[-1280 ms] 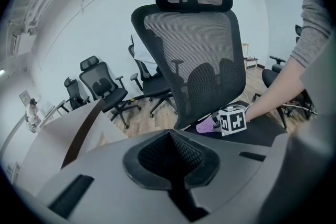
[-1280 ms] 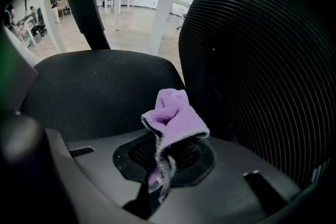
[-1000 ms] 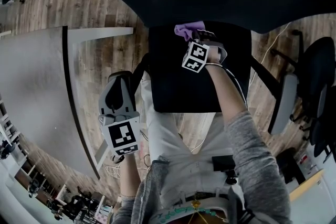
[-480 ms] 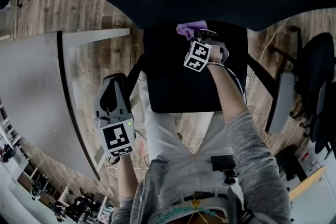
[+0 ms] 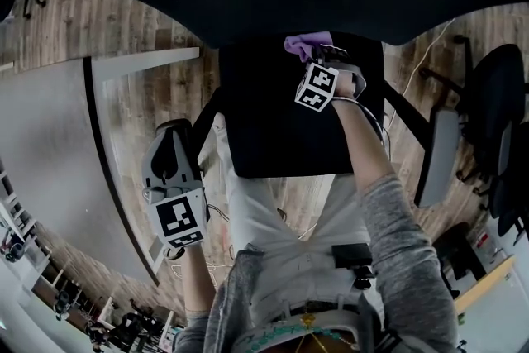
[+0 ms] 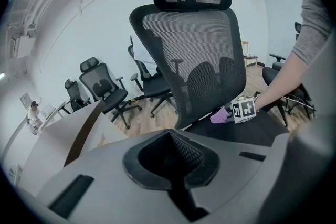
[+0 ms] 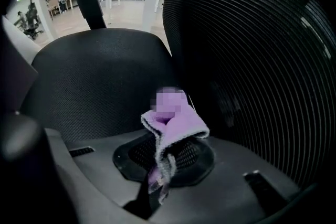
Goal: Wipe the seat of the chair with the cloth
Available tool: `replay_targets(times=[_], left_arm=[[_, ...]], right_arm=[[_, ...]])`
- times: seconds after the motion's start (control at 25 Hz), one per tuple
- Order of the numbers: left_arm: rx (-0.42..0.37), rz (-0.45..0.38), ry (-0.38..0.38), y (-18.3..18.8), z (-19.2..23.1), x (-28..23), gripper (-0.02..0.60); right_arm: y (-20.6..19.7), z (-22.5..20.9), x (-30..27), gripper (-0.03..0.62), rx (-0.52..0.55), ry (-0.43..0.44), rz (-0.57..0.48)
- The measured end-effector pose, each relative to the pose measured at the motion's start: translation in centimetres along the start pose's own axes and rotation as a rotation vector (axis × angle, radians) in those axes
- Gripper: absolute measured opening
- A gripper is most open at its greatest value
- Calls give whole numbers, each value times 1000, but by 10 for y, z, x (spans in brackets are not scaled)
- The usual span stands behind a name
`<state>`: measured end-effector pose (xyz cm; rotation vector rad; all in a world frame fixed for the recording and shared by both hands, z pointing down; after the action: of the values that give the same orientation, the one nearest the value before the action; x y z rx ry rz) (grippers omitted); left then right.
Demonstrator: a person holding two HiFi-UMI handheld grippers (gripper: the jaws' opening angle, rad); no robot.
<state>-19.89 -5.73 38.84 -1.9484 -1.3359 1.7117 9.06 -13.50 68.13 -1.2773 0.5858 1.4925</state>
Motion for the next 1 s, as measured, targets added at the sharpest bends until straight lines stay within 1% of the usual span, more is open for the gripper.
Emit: replay_targets(times=[0.2,0.44,0.64,0.88,1.0], left_arm=[[-4,1,0,0,-1,-1,2],[-12,1,4,0,-2,-1,2],[-10,1,2,0,-1,-1,2],[-14,4,3,1,-1,-1,2],[-22,6,7,1,-3,-2,2]], right_arm=[[-17,-1,0,48,-20,5,15],[-26,-4,2,48,-26,1,25],[-38,-8,6,48,-17,-25,40],[-60,-16,13,48,-30,-43,60],[-71,-18,16,48,-55,-42,69]])
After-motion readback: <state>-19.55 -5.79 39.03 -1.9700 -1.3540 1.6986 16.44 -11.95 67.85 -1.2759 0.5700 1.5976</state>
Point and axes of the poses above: the fingertips, and each gripper's own axes: x backward along the fingers, z to its left, y out of its top, the point moved 4 cm from there along x, backward along the fingers, and after that the axes turned 1 degree about y, right-handed, at the moved point
